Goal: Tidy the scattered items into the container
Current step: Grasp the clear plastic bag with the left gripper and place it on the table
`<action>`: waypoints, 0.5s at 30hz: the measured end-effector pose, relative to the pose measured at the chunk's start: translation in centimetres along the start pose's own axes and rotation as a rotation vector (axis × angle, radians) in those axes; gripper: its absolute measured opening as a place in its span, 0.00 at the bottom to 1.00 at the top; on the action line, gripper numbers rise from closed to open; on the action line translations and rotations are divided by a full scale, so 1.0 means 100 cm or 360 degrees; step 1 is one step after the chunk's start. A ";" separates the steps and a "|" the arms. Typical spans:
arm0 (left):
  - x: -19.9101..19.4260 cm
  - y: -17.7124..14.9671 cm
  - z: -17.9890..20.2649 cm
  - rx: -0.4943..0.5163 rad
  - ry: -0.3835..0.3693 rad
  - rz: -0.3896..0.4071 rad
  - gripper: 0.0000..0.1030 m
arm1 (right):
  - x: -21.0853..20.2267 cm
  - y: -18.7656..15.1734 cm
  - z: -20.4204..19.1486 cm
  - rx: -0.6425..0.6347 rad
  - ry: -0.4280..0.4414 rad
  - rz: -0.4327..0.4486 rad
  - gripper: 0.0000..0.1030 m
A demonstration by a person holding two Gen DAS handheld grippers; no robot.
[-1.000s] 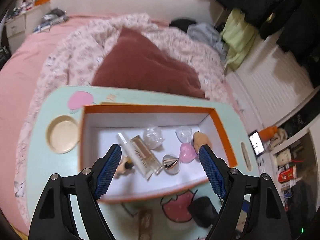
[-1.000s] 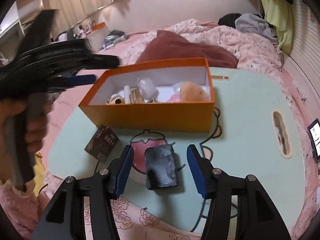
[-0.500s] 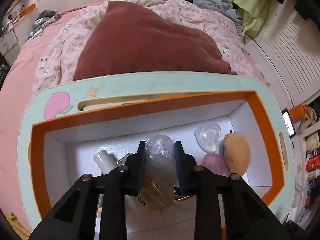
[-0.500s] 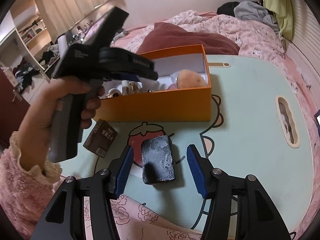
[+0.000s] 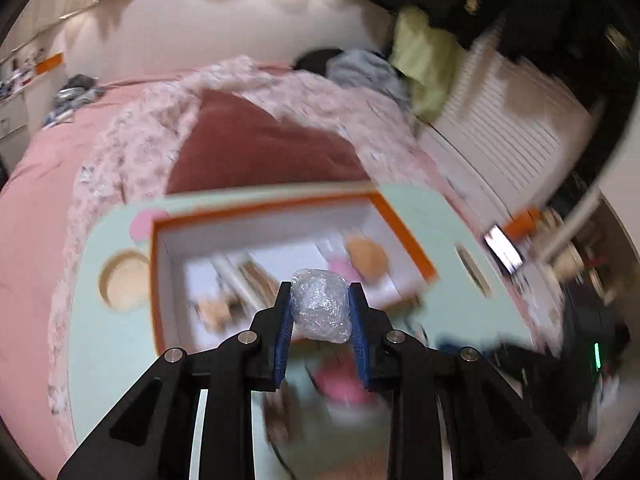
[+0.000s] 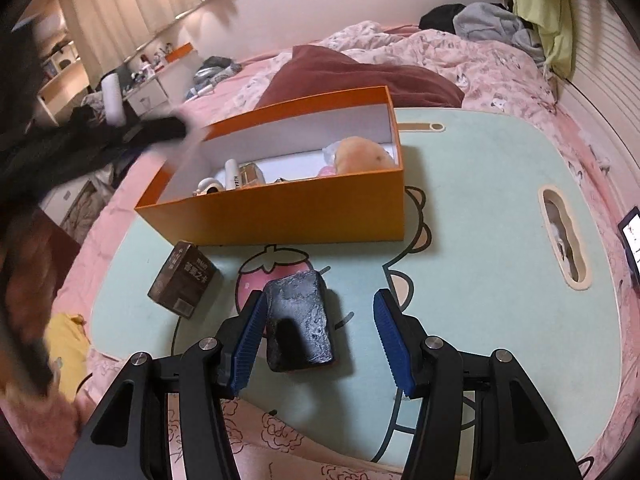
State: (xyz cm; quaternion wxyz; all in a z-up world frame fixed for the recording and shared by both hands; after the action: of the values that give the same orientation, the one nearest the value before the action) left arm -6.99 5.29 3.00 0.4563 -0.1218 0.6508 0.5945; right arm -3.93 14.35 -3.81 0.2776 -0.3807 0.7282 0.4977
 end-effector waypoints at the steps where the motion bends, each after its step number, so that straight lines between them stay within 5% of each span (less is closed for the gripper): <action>1: 0.000 -0.009 0.004 -0.0010 -0.0028 0.0001 0.27 | 0.000 0.000 0.001 0.0008 0.0003 -0.0002 0.53; 6: 0.019 -0.046 0.010 -0.0126 -0.0137 -0.0061 0.27 | -0.004 0.006 0.010 0.0037 -0.0010 0.0014 0.53; 15: 0.028 -0.070 0.014 -0.0096 -0.0012 -0.0006 0.28 | -0.007 0.007 0.013 0.0036 -0.0009 0.0027 0.53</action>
State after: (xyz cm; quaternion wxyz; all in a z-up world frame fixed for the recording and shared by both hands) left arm -3.04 5.79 -3.56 0.4559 -0.1343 0.6307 0.6135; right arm -4.07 15.88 -3.38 0.2796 -0.3699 0.7362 0.4929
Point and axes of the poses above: each gripper's, at about its wrist camera, not at the fingertips, and x roughly the way its jaws point, z to its right, y to its top, the point moved 10 cm from there along x, roughly the way its jaws point, and after that the axes turned 10 degrees about x, right-handed, at the moved point
